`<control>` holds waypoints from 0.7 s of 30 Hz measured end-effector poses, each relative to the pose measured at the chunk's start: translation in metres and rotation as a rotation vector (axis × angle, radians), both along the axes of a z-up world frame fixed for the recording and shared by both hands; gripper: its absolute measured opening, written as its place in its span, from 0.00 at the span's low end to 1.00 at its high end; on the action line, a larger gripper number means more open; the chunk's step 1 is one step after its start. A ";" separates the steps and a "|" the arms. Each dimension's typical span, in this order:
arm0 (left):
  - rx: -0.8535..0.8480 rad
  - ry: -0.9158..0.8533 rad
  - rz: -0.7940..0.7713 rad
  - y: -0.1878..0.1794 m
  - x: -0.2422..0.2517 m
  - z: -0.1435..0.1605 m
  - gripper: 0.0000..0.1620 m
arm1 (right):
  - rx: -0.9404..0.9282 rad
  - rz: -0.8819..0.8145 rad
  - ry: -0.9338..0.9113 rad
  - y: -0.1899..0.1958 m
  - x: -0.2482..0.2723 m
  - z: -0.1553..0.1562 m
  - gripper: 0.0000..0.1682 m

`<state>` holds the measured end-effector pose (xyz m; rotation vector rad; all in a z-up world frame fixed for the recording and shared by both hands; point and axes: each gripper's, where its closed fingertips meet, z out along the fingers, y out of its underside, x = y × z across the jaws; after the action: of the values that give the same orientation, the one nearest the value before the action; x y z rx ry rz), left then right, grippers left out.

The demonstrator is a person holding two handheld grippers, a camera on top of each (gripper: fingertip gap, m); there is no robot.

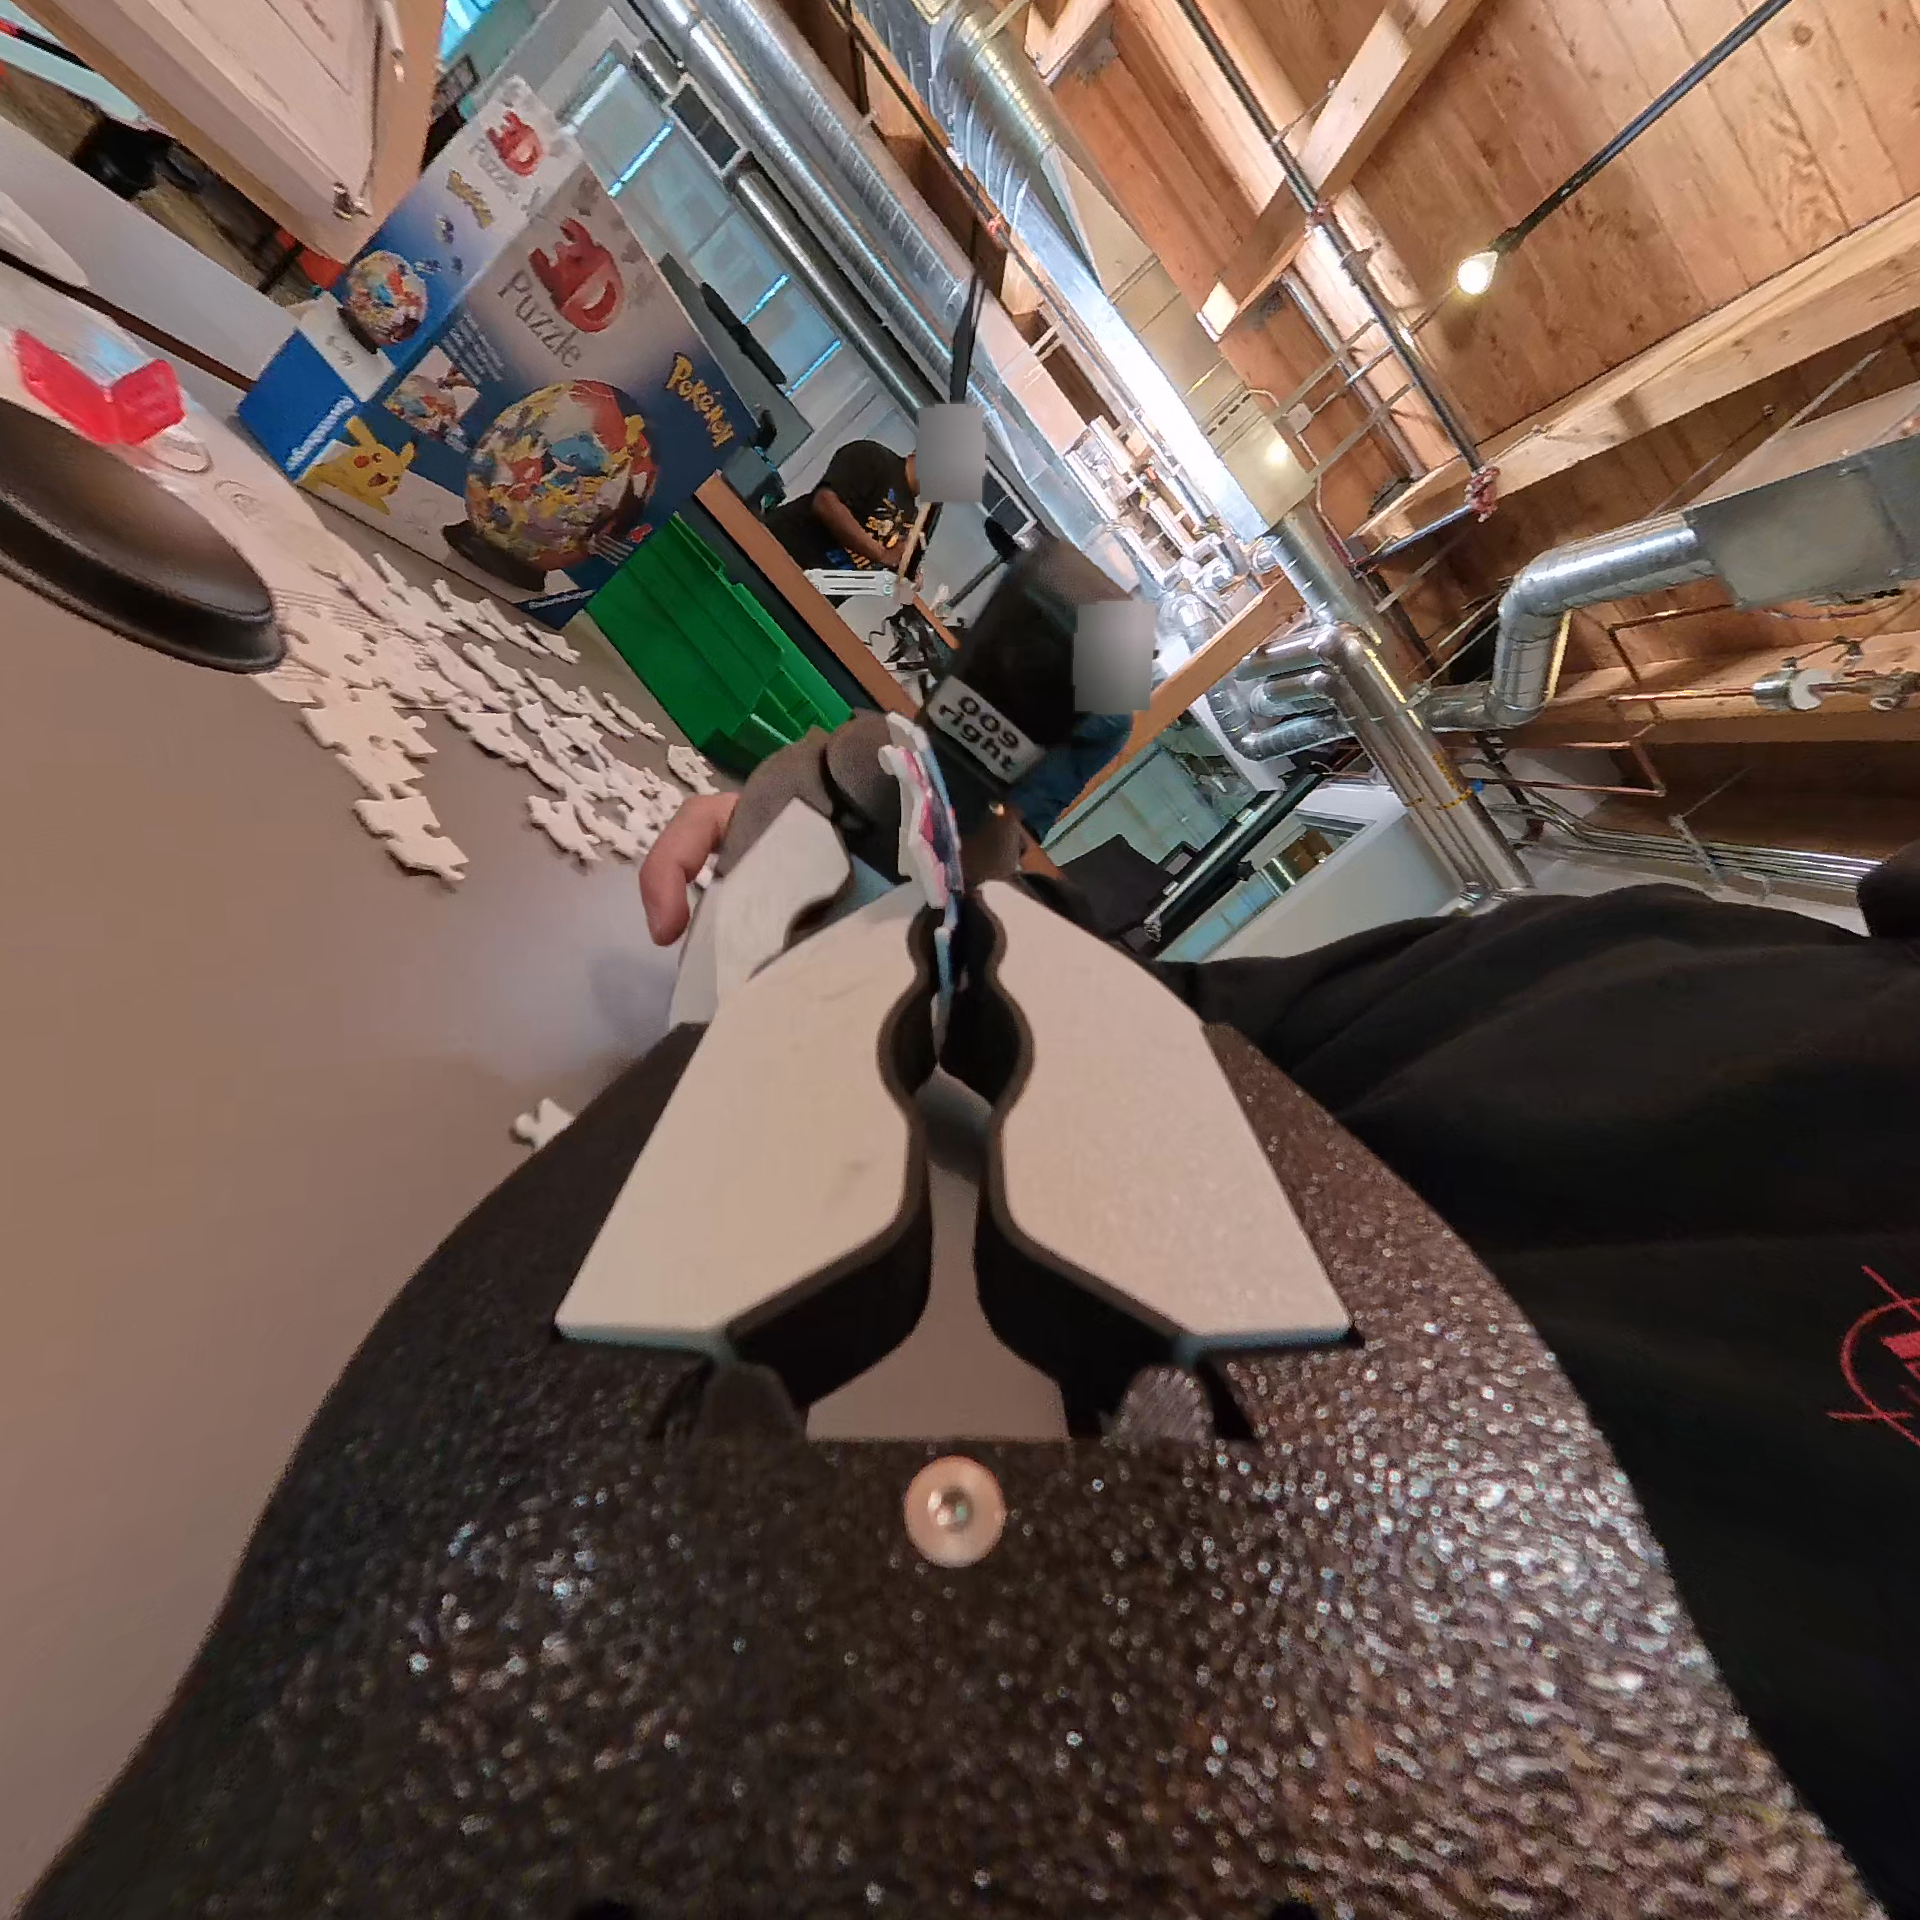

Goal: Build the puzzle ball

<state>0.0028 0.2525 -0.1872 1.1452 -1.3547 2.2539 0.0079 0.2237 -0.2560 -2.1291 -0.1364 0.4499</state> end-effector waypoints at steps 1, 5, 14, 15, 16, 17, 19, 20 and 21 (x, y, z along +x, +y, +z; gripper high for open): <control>-0.009 -0.011 -0.011 -0.003 -0.001 0.002 0.01 | 0.084 -0.031 0.126 0.001 -0.002 0.019 0.13; -0.094 -0.078 -0.026 -0.014 0.001 0.017 0.01 | 0.284 -0.156 0.429 -0.001 0.010 0.063 0.17; -0.128 -0.138 -0.013 -0.022 0.004 0.027 0.01 | 0.450 -0.100 0.547 -0.014 0.001 0.091 0.14; -0.125 -0.145 -0.011 -0.023 0.004 0.027 0.01 | 0.453 -0.099 0.535 -0.013 -0.001 0.091 0.12; -0.118 -0.149 -0.011 -0.024 0.004 0.027 0.01 | 0.453 -0.108 0.519 -0.012 -0.001 0.090 0.11; -0.111 -0.154 -0.014 -0.026 0.004 0.026 0.01 | 0.453 -0.110 0.497 -0.011 -0.002 0.089 0.10; -0.104 -0.164 -0.027 -0.030 0.002 0.026 0.01 | 0.443 -0.117 0.434 -0.010 -0.003 0.084 0.04; -0.104 -0.164 -0.030 -0.031 0.002 0.026 0.01 | 0.446 -0.113 0.410 -0.011 -0.004 0.083 0.03; -0.103 -0.160 -0.029 -0.032 0.003 0.026 0.01 | 0.451 -0.112 0.390 -0.012 -0.004 0.083 0.03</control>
<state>0.0060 0.2210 -0.1612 0.9232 -1.2848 2.4084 0.0042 0.2121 -0.1726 -1.5688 0.0970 0.6875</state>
